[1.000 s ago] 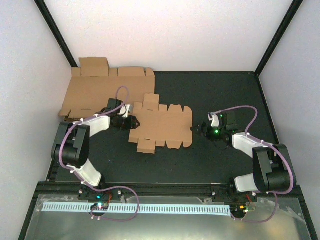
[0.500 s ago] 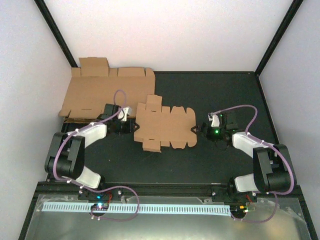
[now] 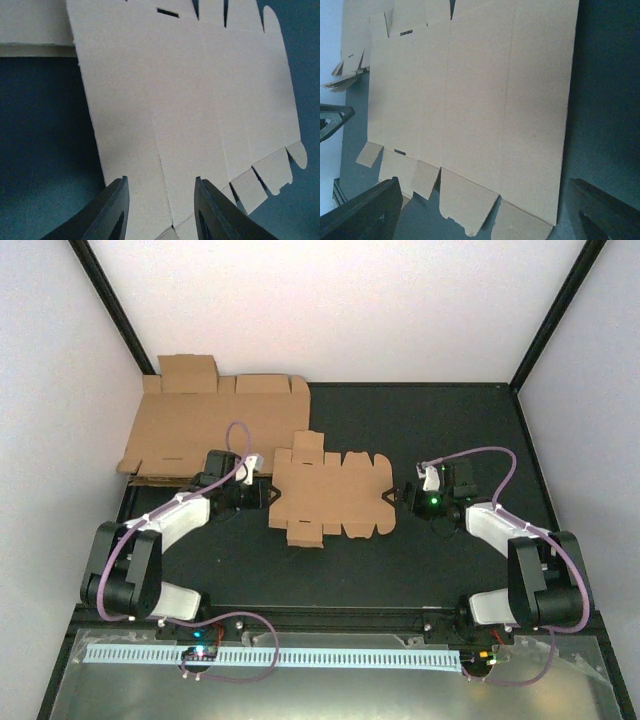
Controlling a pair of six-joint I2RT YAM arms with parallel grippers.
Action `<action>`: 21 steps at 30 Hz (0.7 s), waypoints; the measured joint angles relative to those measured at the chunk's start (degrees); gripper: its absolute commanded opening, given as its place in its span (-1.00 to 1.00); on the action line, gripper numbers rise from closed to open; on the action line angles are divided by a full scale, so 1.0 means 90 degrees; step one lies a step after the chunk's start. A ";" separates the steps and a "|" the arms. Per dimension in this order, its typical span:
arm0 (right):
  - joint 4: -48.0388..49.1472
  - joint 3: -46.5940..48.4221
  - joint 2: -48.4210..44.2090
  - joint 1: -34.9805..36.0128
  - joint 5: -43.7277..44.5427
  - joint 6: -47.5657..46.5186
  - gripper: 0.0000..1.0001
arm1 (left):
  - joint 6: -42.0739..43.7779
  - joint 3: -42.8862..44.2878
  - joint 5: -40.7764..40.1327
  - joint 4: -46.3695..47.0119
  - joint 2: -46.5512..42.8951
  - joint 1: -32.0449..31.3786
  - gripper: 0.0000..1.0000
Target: Fold the paper box
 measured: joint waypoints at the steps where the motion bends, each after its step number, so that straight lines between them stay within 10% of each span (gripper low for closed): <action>1: 0.0000 0.0000 0.0000 0.0000 0.0000 0.0000 0.84 | -0.0002 0.0000 -0.0007 0.0002 0.0051 0.0000 -0.32; 4: -0.0012 0.0000 -0.0005 0.0000 0.0002 0.0000 0.84 | -0.0039 0.0000 -0.0027 0.0012 0.0172 0.0000 -0.32; 11: -0.0027 0.0000 -0.0041 0.0000 0.0010 -0.0007 0.85 | -0.0090 0.0002 -0.0296 -0.0007 0.0304 0.0000 0.35; 21: -0.0024 0.0000 -0.0041 0.0000 0.0010 -0.0010 0.85 | -0.0253 0.0117 0.0255 0.0338 0.1341 0.0335 -0.22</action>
